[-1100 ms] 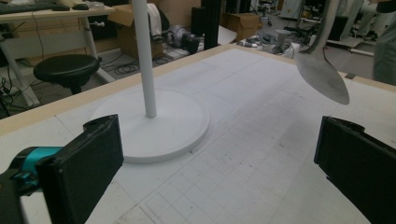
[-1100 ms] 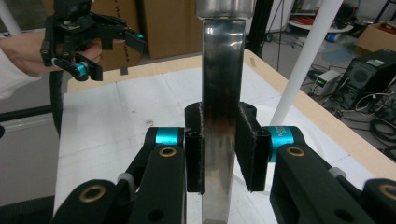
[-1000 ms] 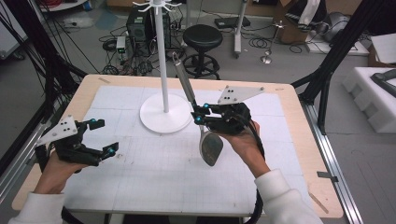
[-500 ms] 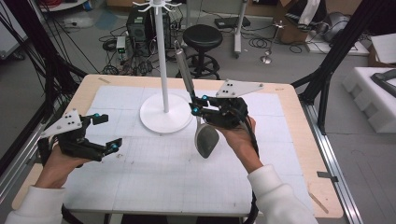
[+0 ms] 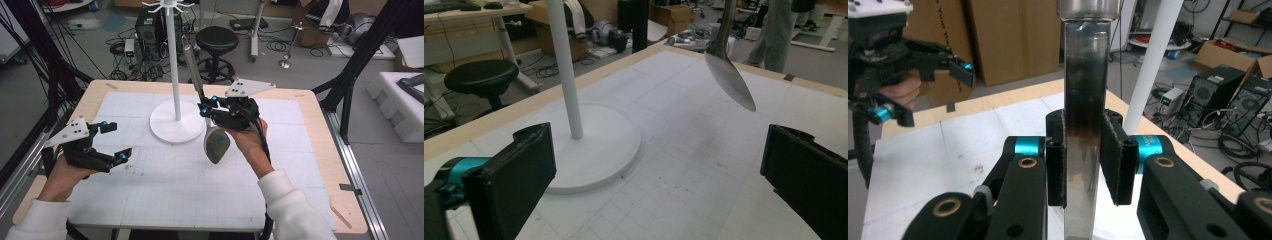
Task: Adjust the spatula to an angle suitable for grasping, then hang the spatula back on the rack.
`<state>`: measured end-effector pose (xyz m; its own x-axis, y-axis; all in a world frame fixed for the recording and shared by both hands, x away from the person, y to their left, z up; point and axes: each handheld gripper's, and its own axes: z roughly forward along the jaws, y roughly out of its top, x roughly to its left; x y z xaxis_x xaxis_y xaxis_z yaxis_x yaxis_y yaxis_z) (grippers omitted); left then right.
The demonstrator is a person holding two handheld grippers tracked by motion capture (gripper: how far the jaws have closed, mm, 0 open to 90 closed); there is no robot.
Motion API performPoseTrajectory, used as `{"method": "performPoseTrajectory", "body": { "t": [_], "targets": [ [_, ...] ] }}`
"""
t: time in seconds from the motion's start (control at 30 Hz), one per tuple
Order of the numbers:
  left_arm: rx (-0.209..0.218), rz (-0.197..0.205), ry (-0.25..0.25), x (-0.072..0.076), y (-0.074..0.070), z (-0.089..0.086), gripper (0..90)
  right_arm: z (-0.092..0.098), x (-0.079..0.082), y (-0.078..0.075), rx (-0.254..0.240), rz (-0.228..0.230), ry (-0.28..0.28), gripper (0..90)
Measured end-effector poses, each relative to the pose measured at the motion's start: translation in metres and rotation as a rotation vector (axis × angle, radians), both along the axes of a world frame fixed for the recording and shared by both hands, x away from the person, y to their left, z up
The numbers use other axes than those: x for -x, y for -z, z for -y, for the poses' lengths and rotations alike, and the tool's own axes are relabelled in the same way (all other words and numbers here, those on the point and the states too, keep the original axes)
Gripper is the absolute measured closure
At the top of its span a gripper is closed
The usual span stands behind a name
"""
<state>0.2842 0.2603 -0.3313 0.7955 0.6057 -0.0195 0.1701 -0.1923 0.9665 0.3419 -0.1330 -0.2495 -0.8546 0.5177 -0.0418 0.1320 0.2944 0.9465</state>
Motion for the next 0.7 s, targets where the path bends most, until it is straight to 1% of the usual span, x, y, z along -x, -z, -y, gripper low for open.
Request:
{"method": "performPoseTrajectory", "body": {
  "t": [0.17,0.2,0.37,0.5,0.57,0.7],
  "targets": [
    [-0.003,0.002,-0.003,0.0008,-0.0005,-0.0010,1.7,-0.0009,-0.0023,-0.0014,-0.009,-0.004,-0.003,74.5],
    [-0.002,0.002,-0.002,0.0009,-0.0006,-0.0011,1.7,-0.0006,-0.0025,-0.0010,-0.002,-0.006,0.001,74.5],
    [-0.001,-0.004,-0.001,-0.0012,-0.0012,-0.0004,1.7,0.0003,-0.0036,-0.0009,0.002,-0.002,-0.004,74.5],
    [-0.008,-0.009,0.009,-0.0026,-0.0021,0.0009,1.7,0.0002,-0.0053,0.0001,0.012,-0.010,-0.006,74.5],
    [-0.004,-0.011,0.010,-0.0030,-0.0033,0.0021,1.7,-0.0002,-0.0058,0.0003,0.018,-0.009,-0.003,74.5],
    [-0.009,-0.010,0.013,-0.0058,-0.0091,0.0054,1.7,-0.0015,-0.0070,0.0003,0.015,-0.011,-0.005,74.5]
  ]
}}
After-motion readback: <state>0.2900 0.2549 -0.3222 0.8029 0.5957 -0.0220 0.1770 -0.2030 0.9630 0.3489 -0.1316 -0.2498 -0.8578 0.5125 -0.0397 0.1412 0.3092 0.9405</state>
